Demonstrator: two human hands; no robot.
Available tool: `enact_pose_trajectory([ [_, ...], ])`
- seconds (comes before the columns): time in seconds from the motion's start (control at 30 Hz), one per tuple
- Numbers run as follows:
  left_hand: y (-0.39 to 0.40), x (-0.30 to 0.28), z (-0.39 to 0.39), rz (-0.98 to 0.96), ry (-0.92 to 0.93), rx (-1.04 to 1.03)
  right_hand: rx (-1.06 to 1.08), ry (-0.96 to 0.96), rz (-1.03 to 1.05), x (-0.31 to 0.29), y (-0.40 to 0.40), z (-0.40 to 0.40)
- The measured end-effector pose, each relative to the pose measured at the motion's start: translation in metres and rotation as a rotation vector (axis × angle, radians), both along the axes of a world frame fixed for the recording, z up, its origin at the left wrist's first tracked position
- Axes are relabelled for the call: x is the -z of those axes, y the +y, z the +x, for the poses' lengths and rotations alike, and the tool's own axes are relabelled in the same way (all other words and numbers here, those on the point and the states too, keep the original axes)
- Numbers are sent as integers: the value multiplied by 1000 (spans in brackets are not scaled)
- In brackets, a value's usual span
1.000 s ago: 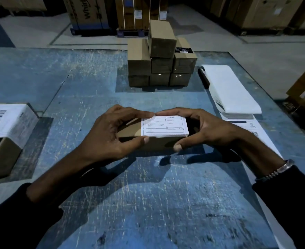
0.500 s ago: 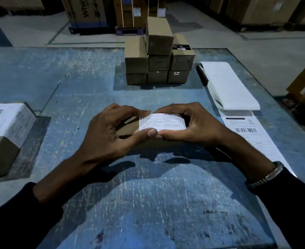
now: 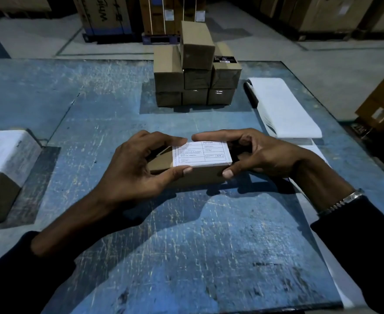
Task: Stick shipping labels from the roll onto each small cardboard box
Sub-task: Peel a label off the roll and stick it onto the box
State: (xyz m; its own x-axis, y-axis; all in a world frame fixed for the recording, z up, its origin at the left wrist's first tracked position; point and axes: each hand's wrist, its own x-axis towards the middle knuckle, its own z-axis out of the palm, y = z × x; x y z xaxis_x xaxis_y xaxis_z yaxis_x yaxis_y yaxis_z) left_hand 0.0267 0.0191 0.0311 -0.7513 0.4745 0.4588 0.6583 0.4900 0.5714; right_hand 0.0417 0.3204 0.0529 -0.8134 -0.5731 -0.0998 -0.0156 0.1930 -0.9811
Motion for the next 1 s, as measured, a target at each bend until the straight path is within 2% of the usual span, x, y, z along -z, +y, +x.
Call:
enact_pose_trajectory([
  [0.13, -2, -2, 0, -39, -23, -7, -7, -70, -49, 3, 0, 1],
  [0.3, -5, -3, 3, -20, -92, 17, 120, 19, 21, 5, -6, 3],
  [0.47, -9, -6, 0, 21, -170, 89, 105, -52, 11, 2, 3, 1],
  [0.57, -9, -2, 0, 13, -69, 83, 57, -97, -61, 3, 5, -4],
  [0.67, -7, 3, -1, 62, 92, 11, 190, -135, -245, 2, -3, -6],
  [0.8, 6, 0, 5, 89, 236, -115, 390, -30, -410, -1, -45, 10],
  [0.93, 10, -2, 10, 117, 251, -93, 678, 105, -381, -1, -77, 18],
  [1.0, 12, -2, 11, 125, 230, -82, 729, 106, -394, -3, -79, 19],
])
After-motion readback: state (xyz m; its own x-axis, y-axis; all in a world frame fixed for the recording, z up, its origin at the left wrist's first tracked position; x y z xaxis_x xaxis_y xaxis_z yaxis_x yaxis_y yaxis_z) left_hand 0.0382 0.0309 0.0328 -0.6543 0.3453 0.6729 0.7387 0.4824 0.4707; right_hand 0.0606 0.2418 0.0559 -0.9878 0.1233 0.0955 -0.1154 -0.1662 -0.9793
